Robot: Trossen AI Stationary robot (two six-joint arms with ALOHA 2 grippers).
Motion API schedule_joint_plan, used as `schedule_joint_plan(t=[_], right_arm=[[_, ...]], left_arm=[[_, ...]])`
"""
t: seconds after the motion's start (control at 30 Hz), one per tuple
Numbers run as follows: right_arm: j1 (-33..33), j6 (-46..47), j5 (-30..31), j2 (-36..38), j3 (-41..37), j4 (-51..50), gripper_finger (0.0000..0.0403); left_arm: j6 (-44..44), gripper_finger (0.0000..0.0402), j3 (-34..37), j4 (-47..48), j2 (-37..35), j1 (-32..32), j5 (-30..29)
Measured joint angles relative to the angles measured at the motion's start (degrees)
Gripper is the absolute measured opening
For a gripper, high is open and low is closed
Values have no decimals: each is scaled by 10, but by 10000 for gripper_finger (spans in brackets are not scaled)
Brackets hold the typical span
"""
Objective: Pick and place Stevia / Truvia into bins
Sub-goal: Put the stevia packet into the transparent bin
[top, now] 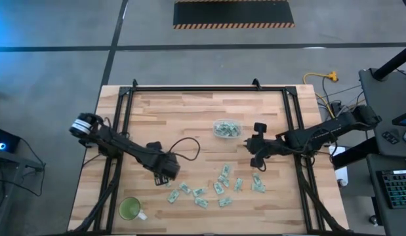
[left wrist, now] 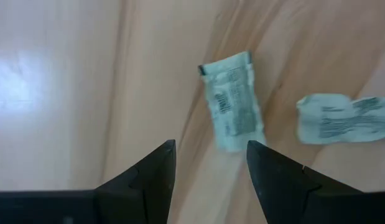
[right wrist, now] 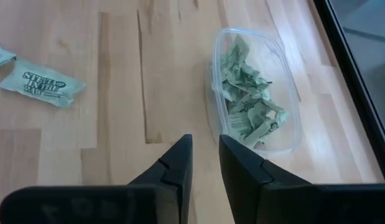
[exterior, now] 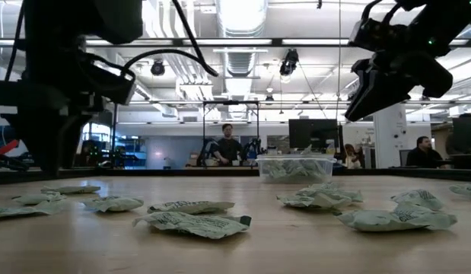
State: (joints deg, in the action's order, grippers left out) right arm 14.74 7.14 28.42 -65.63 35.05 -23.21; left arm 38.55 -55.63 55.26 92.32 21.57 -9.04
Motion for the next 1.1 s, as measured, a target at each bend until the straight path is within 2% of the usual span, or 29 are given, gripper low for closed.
schedule_joint_plan(t=[0.57, 0.93, 1.1], right_arm=[[0, 0, 0, 0, 0, 17, 60], [0, -1, 0, -1, 0, 31, 60], [0, -2, 0, -1, 0, 34, 56]], left_arm=[[3, 180, 154, -222, -114, 6, 0], [29, 179, 186, -243, -106, 6, 11], [31, 148, 187, -242, -108, 6, 11]])
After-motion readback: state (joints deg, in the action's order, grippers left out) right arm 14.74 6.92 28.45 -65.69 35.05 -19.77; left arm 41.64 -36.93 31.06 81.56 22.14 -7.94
